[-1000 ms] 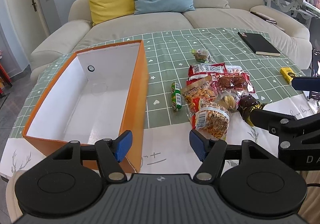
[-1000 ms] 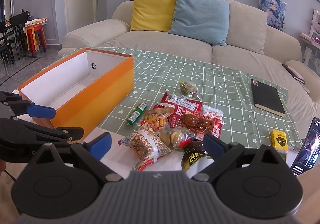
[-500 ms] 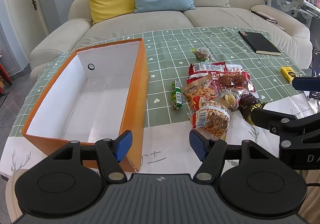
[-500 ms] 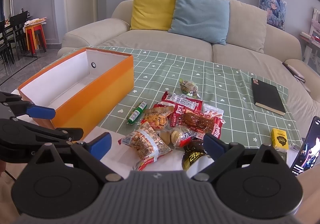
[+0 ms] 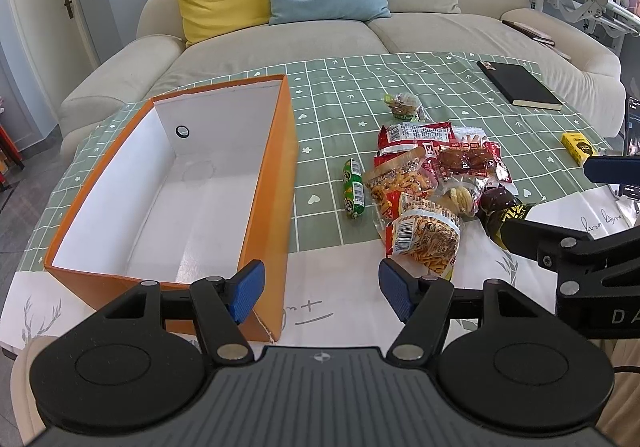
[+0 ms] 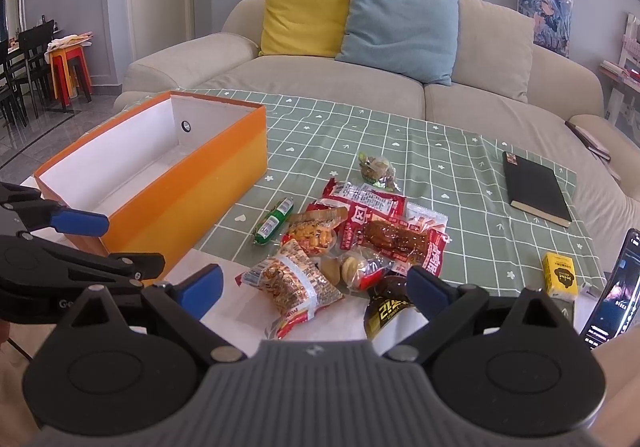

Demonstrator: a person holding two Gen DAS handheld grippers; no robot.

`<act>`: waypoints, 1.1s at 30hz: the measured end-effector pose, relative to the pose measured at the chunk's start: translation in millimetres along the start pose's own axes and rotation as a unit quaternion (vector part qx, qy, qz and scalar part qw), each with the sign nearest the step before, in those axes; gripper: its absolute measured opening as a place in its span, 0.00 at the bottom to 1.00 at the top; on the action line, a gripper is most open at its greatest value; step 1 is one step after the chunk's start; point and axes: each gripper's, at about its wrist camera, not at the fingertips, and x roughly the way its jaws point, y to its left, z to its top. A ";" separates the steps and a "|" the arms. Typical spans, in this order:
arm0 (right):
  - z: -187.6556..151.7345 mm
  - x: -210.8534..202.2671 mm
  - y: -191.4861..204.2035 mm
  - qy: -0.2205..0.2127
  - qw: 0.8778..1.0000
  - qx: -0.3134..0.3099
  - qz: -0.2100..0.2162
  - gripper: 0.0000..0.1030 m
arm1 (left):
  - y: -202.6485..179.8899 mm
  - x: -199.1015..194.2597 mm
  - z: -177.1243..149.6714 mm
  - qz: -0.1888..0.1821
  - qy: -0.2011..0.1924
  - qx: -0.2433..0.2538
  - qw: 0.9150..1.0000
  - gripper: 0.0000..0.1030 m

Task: Organize snacks

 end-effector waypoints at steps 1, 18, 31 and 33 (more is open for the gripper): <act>-0.3 0.0 0.1 0.000 1.000 0.000 0.000 0.92 | 0.0 -0.1 0.0 0.000 0.000 0.000 1.000 0.75; -2.6 7.8 -9.1 0.018 1.000 0.010 -0.003 0.90 | -8.4 -0.5 1.6 -0.055 -0.010 0.022 0.998 0.60; -8.4 60.2 -41.2 0.097 0.995 0.001 -0.025 0.71 | -24.0 44.7 26.6 -0.152 0.006 0.007 0.988 0.70; -5.6 71.2 -44.8 0.111 0.993 -0.011 -0.026 0.67 | -28.1 58.5 31.1 -0.148 0.023 0.008 0.989 0.70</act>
